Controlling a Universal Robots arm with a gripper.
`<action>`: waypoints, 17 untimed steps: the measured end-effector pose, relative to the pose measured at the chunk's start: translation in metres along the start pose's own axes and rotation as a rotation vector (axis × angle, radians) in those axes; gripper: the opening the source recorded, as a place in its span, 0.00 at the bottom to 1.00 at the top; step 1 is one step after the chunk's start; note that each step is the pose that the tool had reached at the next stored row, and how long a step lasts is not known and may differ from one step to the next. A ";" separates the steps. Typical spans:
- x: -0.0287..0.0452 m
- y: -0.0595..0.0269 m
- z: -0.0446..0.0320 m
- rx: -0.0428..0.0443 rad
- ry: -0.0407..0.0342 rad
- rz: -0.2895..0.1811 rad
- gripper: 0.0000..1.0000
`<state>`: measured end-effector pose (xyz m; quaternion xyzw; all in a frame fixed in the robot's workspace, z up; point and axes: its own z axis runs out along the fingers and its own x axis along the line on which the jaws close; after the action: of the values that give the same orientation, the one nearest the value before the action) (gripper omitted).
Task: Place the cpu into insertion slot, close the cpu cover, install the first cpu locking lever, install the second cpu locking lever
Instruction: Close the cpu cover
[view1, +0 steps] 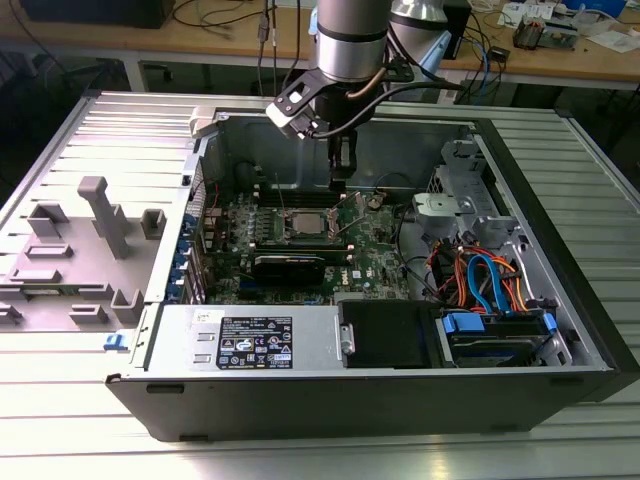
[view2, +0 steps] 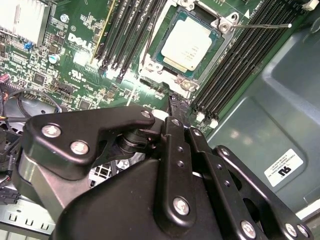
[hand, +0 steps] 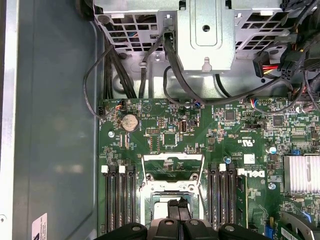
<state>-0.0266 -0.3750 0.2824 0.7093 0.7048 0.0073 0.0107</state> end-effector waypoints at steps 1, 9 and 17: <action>0.0000 0.0003 0.0000 0.0000 0.0000 0.000 0.11; 0.0000 0.0030 0.0001 0.0000 0.0001 0.000 0.11; 0.0000 0.0050 0.0001 0.0000 0.0000 0.000 0.11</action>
<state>-0.0216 -0.3750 0.2824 0.7093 0.7048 0.0073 0.0107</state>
